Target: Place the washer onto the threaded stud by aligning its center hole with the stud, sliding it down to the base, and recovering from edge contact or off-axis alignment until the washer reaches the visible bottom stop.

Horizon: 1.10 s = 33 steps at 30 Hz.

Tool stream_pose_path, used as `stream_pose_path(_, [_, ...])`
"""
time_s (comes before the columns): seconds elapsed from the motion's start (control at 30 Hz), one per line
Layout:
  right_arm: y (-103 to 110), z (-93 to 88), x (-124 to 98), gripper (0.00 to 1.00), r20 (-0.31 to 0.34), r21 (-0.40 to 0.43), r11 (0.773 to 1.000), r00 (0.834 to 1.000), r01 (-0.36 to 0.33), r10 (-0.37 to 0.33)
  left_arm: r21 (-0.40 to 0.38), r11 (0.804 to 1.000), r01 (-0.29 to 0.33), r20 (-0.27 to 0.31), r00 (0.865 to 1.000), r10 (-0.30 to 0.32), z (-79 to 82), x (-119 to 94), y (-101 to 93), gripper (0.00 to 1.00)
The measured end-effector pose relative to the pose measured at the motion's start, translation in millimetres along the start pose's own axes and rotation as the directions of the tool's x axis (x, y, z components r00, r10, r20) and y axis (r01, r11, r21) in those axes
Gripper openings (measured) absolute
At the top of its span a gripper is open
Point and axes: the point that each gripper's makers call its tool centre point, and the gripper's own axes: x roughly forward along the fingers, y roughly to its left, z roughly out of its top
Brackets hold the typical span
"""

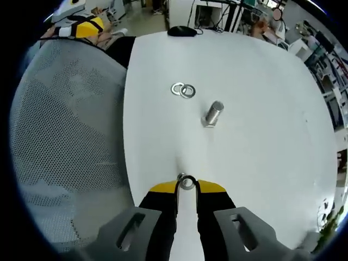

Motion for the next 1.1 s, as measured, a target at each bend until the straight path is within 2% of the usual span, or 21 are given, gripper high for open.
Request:
stream_pose_path(0.23, [2, -7.1, 10, 0.14, -0.017, 0.005, 1.0, 1.0, -0.008, 0.008, 0.003, 1.0, 0.004, -0.008, 1.0, -0.004, -1.0, 0, -1.1, 0.01])
stream_pose_path(0.53, [6, -5.9, 16, 0.14, -0.007, 0.029, 0.999, 0.999, -0.032, 0.032, 0.003, 1.0, 0.008, -0.009, 1.0, -0.008, -1.0, 0, -1.0, 0.01])
stream_pose_path(1.1, [6, -13.5, 43, 0.14, -0.071, -0.014, 0.999, 0.997, -0.03, 0.029, 0.005, 1.0, 0.009, -0.014, 1.0, -0.009, -1.9, 1, -1.2, 0.01])
